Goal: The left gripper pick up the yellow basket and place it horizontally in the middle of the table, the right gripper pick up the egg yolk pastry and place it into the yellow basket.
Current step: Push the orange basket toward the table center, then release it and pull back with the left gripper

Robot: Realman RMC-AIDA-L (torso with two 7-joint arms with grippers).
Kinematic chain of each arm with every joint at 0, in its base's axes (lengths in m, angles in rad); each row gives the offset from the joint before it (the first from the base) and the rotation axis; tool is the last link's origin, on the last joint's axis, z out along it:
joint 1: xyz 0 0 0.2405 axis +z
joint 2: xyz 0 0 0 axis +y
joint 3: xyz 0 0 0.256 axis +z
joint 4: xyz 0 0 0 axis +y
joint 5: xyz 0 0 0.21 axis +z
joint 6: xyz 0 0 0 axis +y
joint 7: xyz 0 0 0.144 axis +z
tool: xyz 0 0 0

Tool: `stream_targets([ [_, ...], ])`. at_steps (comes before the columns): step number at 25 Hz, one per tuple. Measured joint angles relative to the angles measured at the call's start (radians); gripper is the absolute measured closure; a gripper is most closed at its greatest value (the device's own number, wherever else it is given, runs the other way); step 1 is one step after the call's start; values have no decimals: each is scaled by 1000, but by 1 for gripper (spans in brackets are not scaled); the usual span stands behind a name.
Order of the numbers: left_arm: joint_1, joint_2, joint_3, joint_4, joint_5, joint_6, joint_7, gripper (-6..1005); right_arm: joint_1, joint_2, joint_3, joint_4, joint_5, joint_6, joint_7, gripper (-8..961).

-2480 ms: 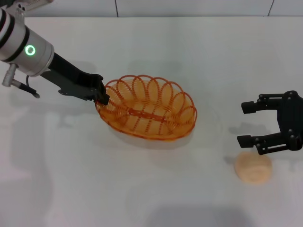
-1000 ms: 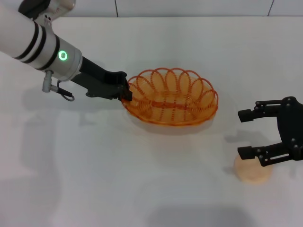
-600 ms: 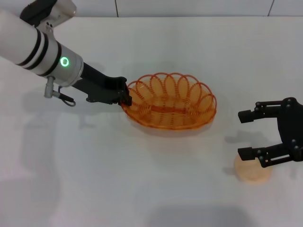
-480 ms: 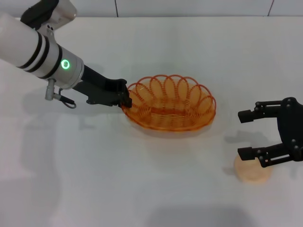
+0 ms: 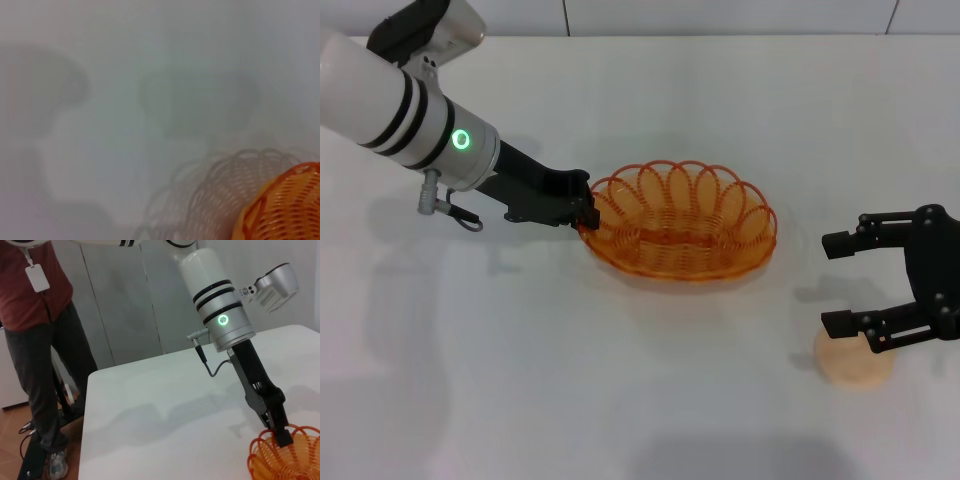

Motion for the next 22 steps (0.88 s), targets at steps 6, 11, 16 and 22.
stream_targets([
  [6, -1, 0, 9, 0, -2, -1, 0, 826, 0, 0, -1, 0, 0, 0, 0, 135],
  [11, 1, 0, 8, 0, -7, 3, 0, 819, 0, 0, 0, 0, 0, 0, 0, 136],
  [16, 2, 0, 4, 0, -9, 6, 1, 813, 0, 0, 0, 0, 0, 0, 0, 136],
  [22, 2, 1, 3, 2, -20, 4, 1, 805, 0, 0, 1, 0, 0, 3, 0, 136],
])
